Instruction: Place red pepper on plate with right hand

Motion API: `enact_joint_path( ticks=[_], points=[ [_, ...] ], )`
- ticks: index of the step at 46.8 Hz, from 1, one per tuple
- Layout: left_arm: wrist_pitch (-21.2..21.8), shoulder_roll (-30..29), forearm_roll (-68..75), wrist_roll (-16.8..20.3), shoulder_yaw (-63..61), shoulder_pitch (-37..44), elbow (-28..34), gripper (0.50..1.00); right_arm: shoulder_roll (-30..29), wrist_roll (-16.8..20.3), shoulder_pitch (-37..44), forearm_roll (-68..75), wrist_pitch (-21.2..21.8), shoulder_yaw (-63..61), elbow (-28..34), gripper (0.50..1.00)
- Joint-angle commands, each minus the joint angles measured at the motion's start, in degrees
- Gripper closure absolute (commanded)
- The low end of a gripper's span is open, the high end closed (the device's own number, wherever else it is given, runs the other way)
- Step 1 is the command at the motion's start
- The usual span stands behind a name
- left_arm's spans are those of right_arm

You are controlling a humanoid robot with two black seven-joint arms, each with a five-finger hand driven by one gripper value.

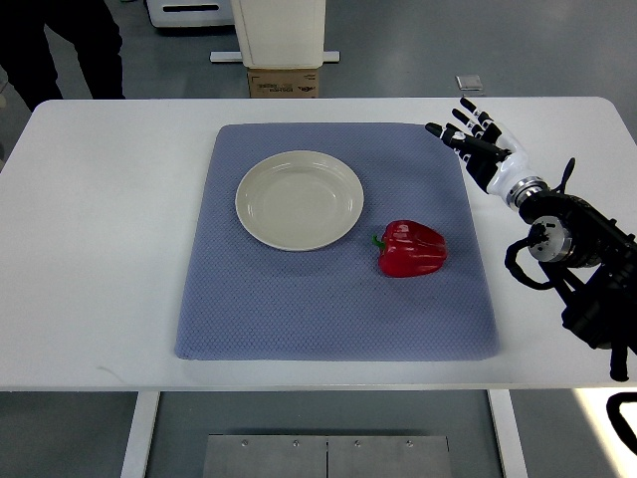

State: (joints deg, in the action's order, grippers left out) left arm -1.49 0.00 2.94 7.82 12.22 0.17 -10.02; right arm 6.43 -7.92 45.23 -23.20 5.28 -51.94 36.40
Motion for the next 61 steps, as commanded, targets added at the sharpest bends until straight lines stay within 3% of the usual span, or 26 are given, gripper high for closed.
enact_joint_path(
  ticks=[1,61],
  points=[
    [0.0,0.0,0.0,0.1,0.0,-0.1,-0.1,0.5,0.0,0.0,-0.1,0.0,0.0,0.0,0.0,0.5],
    [0.0,0.0,0.0,0.1,0.0,-0.3,0.0,0.5,0.1,0.0,0.3,4.3,0.0,-0.5,-0.5,0.5]
  ],
)
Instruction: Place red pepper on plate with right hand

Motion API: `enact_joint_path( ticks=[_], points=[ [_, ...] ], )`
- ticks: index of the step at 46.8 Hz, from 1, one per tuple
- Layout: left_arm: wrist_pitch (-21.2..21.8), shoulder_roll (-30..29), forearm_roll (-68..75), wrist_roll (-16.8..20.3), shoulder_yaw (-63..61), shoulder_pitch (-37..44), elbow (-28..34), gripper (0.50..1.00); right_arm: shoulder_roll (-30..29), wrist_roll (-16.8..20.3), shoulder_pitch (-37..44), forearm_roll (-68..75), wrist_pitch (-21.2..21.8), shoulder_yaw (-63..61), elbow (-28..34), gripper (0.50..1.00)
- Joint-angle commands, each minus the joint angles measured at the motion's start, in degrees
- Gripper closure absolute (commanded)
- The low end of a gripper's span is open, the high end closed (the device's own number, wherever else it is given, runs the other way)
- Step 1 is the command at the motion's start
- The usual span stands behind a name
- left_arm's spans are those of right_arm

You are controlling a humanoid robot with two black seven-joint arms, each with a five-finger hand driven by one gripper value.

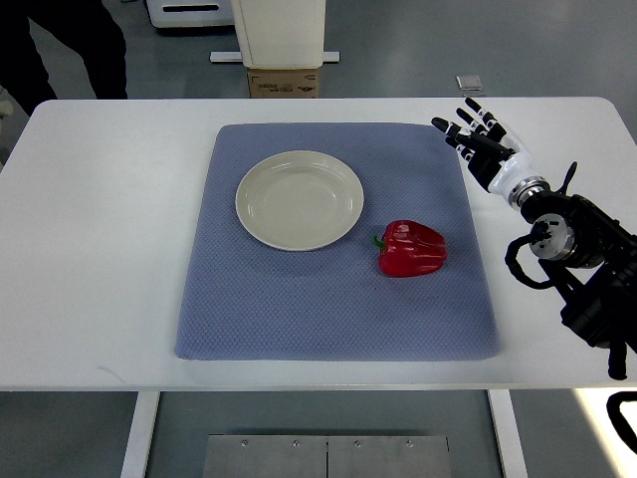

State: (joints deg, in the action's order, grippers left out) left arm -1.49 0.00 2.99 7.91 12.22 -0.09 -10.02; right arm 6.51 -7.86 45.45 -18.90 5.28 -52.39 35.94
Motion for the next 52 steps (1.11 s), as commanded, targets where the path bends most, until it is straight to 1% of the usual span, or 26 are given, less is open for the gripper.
enact_joint_path(
  ticks=[1,34,46,52],
  points=[
    [0.0,0.0,0.0,0.0,0.0,0.0,0.0,0.5,0.0,0.0,0.2,0.1,0.0,-0.1,0.0,0.5],
    [0.0,0.0,0.0,0.0,0.0,0.0,0.0,0.5,0.8,0.0,0.8,0.0,0.2,0.3,0.2,0.5],
    [0.0,0.0,0.0,0.0,0.0,0.0,0.0,0.5,3.2,-0.8,2.4,-0.6,0.5,0.9,1.0,0.5],
    [0.0,0.0,0.0,0.0,0.0,0.0,0.0,0.5,7.3,-1.3,3.7,-0.7,0.5,7.9,2.9,0.502]
  ],
)
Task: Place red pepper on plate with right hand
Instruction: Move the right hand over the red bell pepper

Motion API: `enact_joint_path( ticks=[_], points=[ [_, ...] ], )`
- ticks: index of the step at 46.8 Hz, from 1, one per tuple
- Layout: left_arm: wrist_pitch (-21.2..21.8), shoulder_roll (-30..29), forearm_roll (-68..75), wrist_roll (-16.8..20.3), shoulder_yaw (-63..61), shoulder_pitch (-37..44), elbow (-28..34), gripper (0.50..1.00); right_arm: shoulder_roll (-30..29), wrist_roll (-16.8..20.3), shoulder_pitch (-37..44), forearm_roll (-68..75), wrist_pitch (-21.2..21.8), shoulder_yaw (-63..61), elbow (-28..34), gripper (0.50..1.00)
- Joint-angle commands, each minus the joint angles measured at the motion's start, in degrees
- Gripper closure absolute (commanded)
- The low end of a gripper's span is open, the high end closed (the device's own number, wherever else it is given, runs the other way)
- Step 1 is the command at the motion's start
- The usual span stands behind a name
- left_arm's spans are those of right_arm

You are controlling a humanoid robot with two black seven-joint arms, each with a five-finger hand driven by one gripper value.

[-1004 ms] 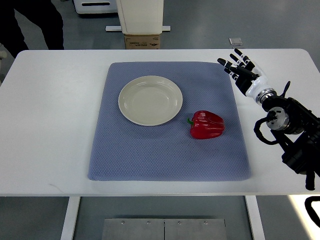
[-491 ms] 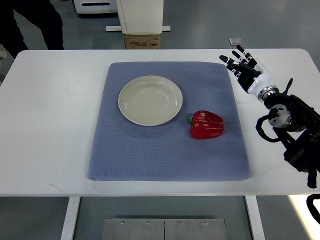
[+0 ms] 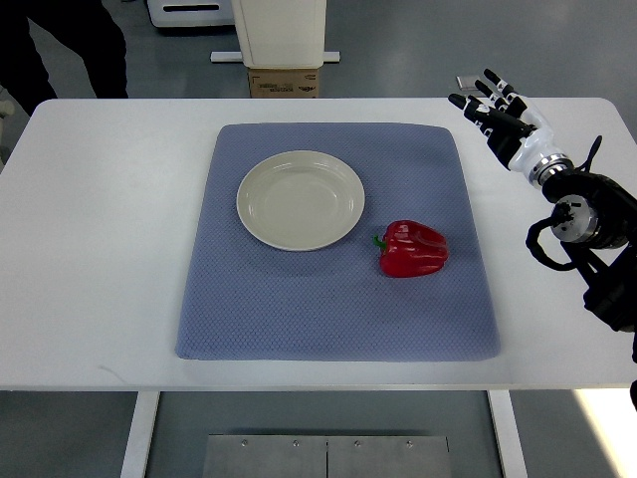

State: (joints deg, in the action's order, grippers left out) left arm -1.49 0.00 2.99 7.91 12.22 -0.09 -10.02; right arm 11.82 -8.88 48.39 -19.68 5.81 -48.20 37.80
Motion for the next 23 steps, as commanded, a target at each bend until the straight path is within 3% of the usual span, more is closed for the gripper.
enact_joint_path(
  ticks=[1,8,23],
  points=[
    [0.0,0.0,0.0,0.0,0.0,0.0,0.0,0.5,2.9,-0.6,1.2,0.1,0.0,5.3,1.7,0.504],
    [0.0,0.0,0.0,0.0,0.0,0.0,0.0,0.5,7.2,-4.3,3.9,0.1,0.0,15.2,4.5,0.505],
    [0.0,0.0,0.0,0.0,0.0,0.0,0.0,0.5,15.2,-7.2,11.1,0.1,0.0,33.2,14.3,0.505]
  ],
)
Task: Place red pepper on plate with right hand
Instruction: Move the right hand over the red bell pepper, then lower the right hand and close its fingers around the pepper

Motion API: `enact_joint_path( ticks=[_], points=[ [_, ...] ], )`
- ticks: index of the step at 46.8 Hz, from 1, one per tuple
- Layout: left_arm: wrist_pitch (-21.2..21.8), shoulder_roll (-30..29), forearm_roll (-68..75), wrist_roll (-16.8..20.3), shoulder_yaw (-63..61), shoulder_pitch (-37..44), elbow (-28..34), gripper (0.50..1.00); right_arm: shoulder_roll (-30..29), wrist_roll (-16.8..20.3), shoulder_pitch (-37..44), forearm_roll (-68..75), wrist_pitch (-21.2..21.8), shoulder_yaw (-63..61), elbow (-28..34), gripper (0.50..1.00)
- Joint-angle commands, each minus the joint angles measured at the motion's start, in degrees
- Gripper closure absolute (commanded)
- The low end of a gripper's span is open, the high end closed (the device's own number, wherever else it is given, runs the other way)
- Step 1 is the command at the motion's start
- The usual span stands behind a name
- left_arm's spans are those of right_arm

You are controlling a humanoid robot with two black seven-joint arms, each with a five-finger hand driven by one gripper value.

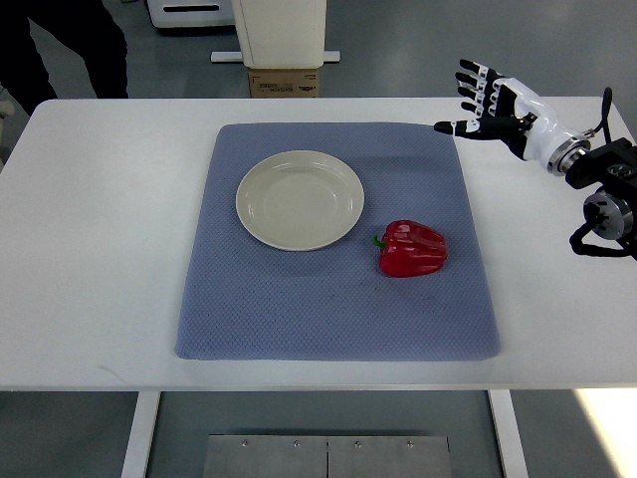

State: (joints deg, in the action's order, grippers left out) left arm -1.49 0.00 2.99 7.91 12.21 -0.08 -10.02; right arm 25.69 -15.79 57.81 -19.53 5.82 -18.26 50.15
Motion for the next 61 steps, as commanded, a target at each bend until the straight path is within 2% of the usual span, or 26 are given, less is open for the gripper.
enact_joint_path(
  ticks=[1,18,27,47,61],
  points=[
    [0.0,0.0,0.0,0.0,0.0,0.0,0.0,0.5,1.7,-0.4,2.4,-0.1,0.0,4.4,2.7,0.507],
    [0.0,0.0,0.0,0.0,0.0,0.0,0.0,0.5,7.8,-0.7,12.9,-0.4,0.0,19.2,13.2,0.513],
    [0.0,0.0,0.0,0.0,0.0,0.0,0.0,0.5,10.0,-1.3,17.1,-6.8,-0.1,25.5,16.9,0.519],
    [0.0,0.0,0.0,0.0,0.0,0.0,0.0,0.5,11.0,-1.1,22.2,-15.0,-0.5,33.4,21.7,0.53],
    [0.0,0.0,0.0,0.0,0.0,0.0,0.0,0.5,9.6,0.0,25.2,-18.9,-1.1,39.7,22.0,0.544]
  ],
)
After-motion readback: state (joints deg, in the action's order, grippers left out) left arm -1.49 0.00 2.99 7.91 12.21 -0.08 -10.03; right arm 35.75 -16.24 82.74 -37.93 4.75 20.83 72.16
